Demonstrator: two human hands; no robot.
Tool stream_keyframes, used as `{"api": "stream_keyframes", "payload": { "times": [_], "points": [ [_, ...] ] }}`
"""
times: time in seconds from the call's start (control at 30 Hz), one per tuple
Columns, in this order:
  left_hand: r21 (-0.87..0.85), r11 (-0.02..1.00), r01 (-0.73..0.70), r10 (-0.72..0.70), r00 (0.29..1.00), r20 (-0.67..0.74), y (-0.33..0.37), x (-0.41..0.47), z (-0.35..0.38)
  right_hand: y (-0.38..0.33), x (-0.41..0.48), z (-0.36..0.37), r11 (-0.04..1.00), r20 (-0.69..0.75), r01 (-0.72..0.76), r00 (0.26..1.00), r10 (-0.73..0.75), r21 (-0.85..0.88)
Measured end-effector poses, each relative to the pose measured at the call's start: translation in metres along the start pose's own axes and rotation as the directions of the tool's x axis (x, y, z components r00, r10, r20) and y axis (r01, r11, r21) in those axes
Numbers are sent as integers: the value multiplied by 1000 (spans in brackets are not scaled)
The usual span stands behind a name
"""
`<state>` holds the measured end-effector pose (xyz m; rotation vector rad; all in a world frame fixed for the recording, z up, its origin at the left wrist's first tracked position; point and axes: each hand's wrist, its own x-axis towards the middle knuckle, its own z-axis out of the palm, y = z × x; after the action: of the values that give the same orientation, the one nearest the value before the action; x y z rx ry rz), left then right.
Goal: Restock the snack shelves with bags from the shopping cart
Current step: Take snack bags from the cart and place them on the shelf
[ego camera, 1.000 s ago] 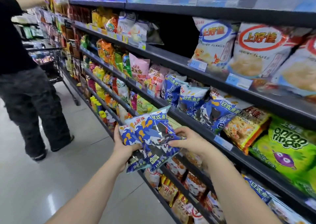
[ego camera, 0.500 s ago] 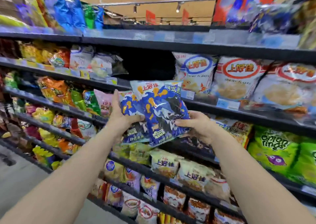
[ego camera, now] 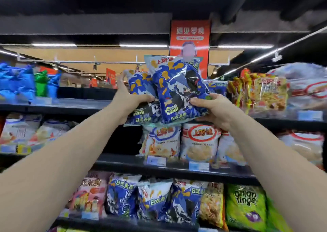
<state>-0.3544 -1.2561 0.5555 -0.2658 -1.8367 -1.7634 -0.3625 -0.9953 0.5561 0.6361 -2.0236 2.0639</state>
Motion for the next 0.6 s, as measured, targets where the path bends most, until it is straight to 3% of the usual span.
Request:
{"api": "stream_keyframes", "payload": {
  "times": [0.23, 0.37, 0.47, 0.6],
  "points": [
    [-135, 990, 36, -22, 995, 102, 21, 58, 98, -24, 35, -65, 996, -177, 89, 980, -91, -18],
    [-179, 983, 27, -10, 995, 96, 17, 81, 156, -20, 61, -112, 992, -353, 127, 927, -128, -27],
    [-183, 983, 21, -5, 996, 90, 10, 105, 191, -17, 74, -144, 970, -450, 183, 861, -237, -162],
    [-120, 993, 9, 1, 997, 79, 0, 134, 227, -6, 92, -171, 919, -462, 203, 815, -349, -336]
  ]
}}
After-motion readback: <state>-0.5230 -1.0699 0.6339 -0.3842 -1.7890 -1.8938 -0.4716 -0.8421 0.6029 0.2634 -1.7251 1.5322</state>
